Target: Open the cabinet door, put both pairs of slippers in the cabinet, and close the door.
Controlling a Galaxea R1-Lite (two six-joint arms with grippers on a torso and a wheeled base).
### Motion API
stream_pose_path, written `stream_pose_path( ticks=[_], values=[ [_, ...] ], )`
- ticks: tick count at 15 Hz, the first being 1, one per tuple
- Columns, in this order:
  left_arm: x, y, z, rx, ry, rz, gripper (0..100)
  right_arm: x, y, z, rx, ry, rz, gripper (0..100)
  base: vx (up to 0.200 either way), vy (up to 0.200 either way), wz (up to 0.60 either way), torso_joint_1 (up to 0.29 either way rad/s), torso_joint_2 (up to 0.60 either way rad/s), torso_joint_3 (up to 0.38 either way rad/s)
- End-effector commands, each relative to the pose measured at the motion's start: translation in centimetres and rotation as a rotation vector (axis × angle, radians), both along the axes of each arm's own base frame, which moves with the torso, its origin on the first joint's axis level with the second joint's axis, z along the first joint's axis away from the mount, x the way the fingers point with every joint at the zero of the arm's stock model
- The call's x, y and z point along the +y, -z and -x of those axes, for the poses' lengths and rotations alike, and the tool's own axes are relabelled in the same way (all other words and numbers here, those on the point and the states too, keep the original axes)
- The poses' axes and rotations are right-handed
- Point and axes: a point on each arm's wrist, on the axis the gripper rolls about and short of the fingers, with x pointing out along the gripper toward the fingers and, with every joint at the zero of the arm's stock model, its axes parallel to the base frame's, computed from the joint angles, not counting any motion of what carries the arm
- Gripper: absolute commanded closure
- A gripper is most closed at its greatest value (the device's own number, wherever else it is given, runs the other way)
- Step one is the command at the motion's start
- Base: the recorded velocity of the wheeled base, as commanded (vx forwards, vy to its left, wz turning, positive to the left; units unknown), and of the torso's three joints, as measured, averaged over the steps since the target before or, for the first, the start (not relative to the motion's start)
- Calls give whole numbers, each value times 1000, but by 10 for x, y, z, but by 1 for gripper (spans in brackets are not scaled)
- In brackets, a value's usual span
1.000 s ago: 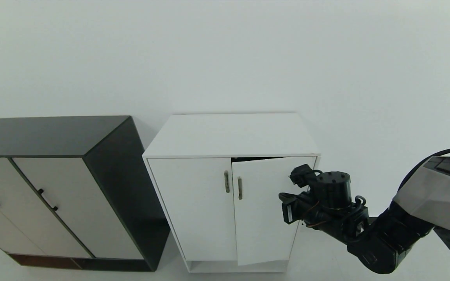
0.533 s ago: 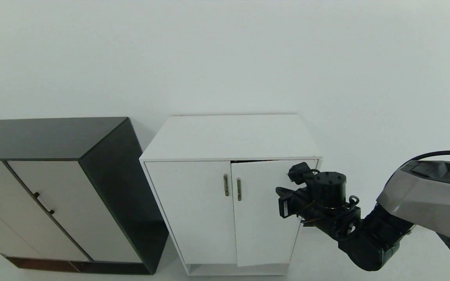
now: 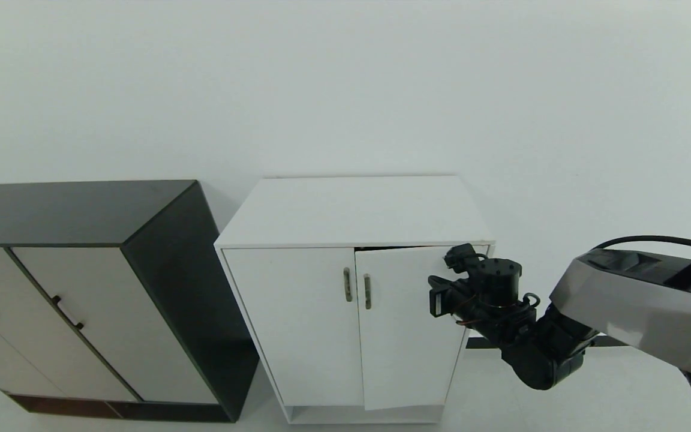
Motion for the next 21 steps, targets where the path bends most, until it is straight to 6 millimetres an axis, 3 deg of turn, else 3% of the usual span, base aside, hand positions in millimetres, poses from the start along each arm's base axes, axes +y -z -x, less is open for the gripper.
stream_pose_path(
  ticks=[1, 21],
  values=[
    [0, 0, 0, 0, 0, 0, 100, -1, 11, -8, 7, 12, 3, 100, 0, 0, 0, 0, 0, 0],
    [0, 0, 0, 2, 0, 0, 100, -4, 21, -36, -42, 49, -23, 100, 0, 0, 0, 0, 0, 0]
  ],
)
